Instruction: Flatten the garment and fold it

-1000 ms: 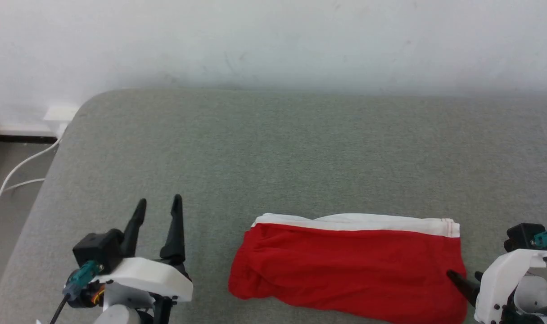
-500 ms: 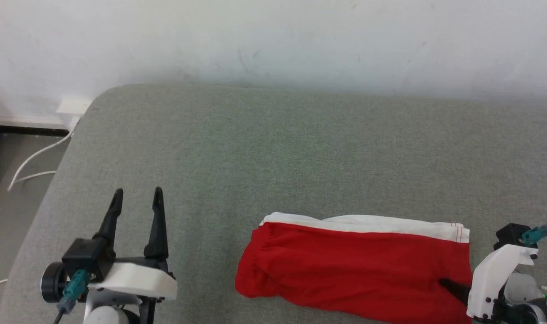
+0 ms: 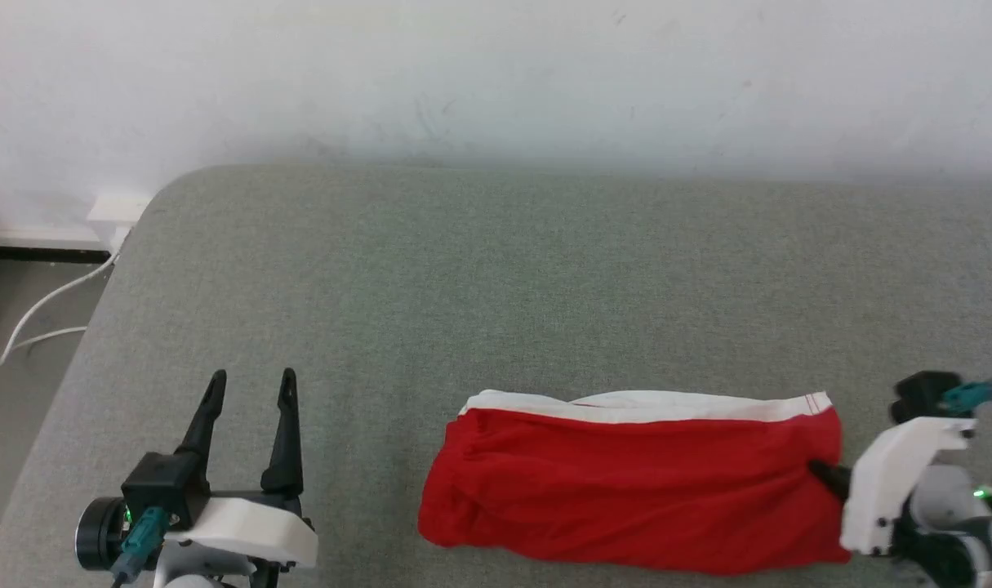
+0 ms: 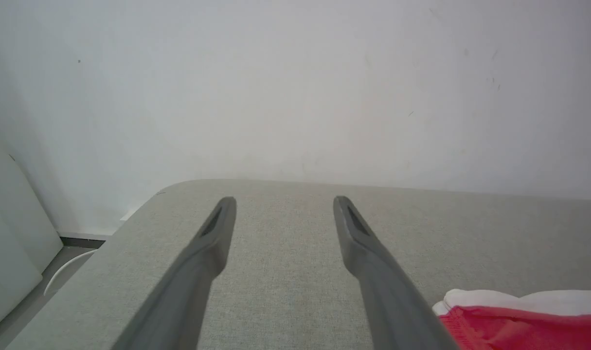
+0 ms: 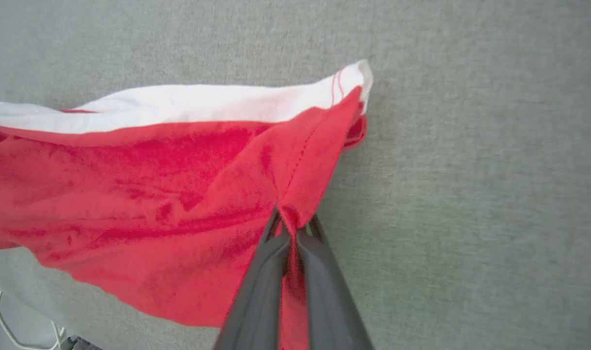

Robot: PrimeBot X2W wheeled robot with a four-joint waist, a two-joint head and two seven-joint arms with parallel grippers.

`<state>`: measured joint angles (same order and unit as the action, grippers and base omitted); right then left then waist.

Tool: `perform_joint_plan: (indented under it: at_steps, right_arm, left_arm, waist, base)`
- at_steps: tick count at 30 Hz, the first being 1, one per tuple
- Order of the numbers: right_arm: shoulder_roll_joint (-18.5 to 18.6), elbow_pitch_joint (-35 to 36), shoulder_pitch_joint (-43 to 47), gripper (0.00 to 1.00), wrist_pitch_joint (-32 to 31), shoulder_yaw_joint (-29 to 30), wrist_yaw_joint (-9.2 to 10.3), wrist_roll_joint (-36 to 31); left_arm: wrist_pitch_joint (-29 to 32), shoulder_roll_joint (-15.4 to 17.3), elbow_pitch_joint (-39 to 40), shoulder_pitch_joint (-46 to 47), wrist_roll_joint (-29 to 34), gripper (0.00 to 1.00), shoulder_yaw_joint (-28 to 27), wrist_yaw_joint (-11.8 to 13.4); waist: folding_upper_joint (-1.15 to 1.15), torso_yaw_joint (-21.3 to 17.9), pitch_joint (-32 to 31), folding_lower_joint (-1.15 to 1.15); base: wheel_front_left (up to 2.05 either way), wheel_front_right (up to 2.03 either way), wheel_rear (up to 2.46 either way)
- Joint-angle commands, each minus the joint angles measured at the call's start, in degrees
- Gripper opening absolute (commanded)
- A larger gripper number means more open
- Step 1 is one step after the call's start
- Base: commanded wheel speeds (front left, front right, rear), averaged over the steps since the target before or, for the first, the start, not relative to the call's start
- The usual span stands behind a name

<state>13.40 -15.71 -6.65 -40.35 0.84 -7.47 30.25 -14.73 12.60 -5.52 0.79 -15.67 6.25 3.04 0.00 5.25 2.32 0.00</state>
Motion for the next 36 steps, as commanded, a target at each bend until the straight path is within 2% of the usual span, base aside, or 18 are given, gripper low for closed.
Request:
perform_joint_plan:
  at_steps: [1,9,13,17,23,28,35,36]
  right_arm:
    - [1.3,1.5,0.6,0.00,0.4,0.9,-0.02,0.1]
    - [4.2,7.7,4.3,0.00,-2.0,11.3,-0.02,-1.3]
    - [3.2,12.3,4.8,0.00,-4.0,12.4,-0.02,-1.4]
    - [0.8,17.8,4.5,0.00,-5.7,7.7,-0.02,0.1]
    - [-2.7,21.8,3.1,0.00,-5.0,-5.2,-0.02,2.1]
    - [-7.1,17.2,0.2,0.00,-0.8,-15.0,-0.02,4.8]
    - [-9.9,3.9,-2.9,0.00,6.5,-21.7,-0.02,4.8]
    - [-10.0,2.3,-3.4,0.46,7.5,-22.3,-0.02,4.4]
  left_arm:
    - [-0.3,-0.5,-0.1,-0.7,0.9,1.00,-0.5,-0.5]
    - [-0.3,-2.7,0.9,-1.5,2.7,1.00,-2.0,-1.4]
    - [-0.3,-3.5,0.6,-1.7,3.1,1.00,-2.6,-2.1]
    - [-0.3,-4.1,0.2,-1.5,3.6,1.00,-3.0,-2.8]
    - [-0.3,-4.8,-0.8,-0.3,4.2,1.00,-3.1,-4.1]
    - [-0.3,-5.5,-2.0,0.5,4.5,1.00,-3.0,-5.2]
    - [-0.3,-6.7,-3.2,1.8,5.0,1.00,-2.6,-6.2]
    - [-0.3,-6.8,-3.3,1.9,5.0,1.00,-2.7,-6.2]
  waist:
    - [0.00,-0.3,-0.3,0.00]
    - [0.00,-0.3,-1.0,0.00]
    - [0.00,-0.3,-1.1,0.00]
    - [0.00,-0.3,-1.1,0.00]
    - [0.00,0.4,-1.1,0.00]
    - [0.00,1.4,-1.3,0.00]
    - [0.00,3.3,-0.9,0.00]
    - [0.00,3.4,-0.8,0.00]
  base:
    - [0.00,0.00,0.00]
    - [0.00,0.00,0.00]
    - [0.00,0.00,0.00]
    - [0.00,0.00,0.00]
    - [0.00,0.00,0.00]
    - [0.00,0.00,0.00]
    - [0.00,0.00,0.00]
    - [0.00,0.00,0.00]
